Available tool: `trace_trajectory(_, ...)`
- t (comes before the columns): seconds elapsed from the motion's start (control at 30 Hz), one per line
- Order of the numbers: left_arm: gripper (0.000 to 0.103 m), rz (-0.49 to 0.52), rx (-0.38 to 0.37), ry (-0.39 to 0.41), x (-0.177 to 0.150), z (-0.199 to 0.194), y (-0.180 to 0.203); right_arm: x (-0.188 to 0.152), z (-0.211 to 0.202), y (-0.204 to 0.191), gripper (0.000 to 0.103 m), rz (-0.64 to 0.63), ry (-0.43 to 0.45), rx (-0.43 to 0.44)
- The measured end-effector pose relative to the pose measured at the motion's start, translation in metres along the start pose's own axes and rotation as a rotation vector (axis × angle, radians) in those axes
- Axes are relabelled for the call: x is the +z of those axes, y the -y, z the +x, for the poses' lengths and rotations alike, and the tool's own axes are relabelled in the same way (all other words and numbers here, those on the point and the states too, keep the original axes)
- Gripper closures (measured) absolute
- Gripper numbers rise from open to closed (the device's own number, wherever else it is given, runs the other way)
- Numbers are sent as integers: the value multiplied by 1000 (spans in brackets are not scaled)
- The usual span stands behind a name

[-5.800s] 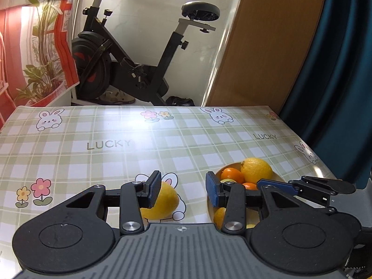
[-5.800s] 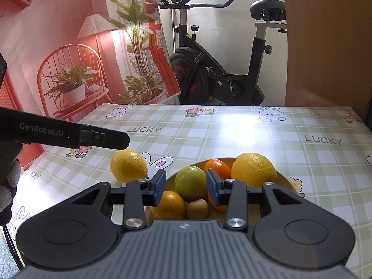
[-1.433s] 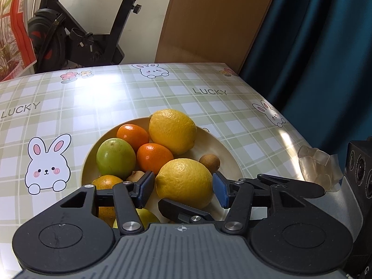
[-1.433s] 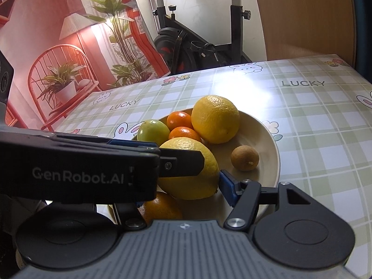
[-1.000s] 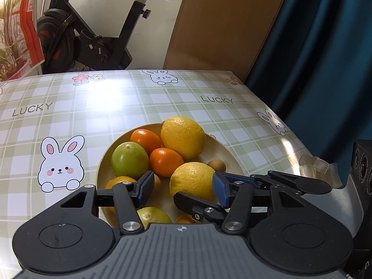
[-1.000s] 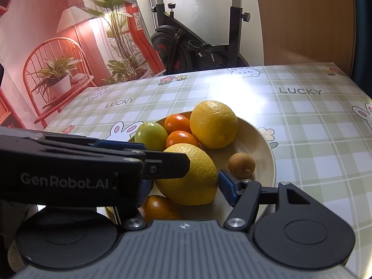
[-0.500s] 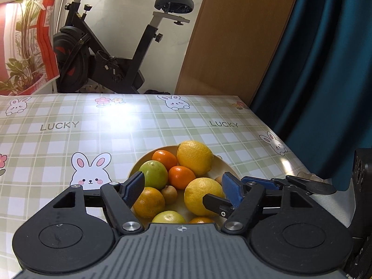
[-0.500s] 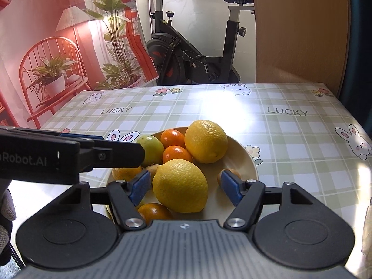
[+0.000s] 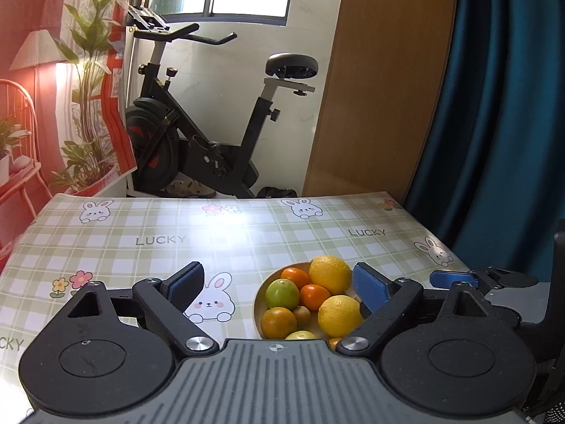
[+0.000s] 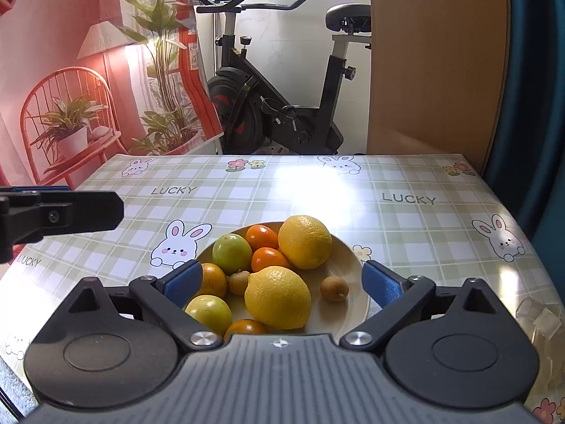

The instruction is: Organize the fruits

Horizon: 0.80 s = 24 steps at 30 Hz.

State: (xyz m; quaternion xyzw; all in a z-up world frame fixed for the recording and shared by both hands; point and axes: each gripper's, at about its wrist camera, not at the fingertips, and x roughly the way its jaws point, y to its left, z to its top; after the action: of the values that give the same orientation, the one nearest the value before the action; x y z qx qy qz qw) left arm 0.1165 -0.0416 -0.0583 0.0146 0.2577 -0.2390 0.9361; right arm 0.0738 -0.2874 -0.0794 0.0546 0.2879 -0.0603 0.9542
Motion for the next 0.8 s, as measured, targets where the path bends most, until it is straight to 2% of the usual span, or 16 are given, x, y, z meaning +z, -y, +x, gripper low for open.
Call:
trace_trajectory(0.2,9,-33,56,64,3,-31,-6,1,-30,-14,0,-30,32,10)
trace_trajectory(0.4,7,15,179,131,2,-67,5,2,-56,-31,0,-40,62,16)
trace_trajectory(0.57,5,37,204,160,1,-88,14,-1,-73,-41,0,-49,88,8)
trace_trajectory(0.8,5,18,233,168,-2,-103,14,-5,-90,-49,0,-63,115,12)
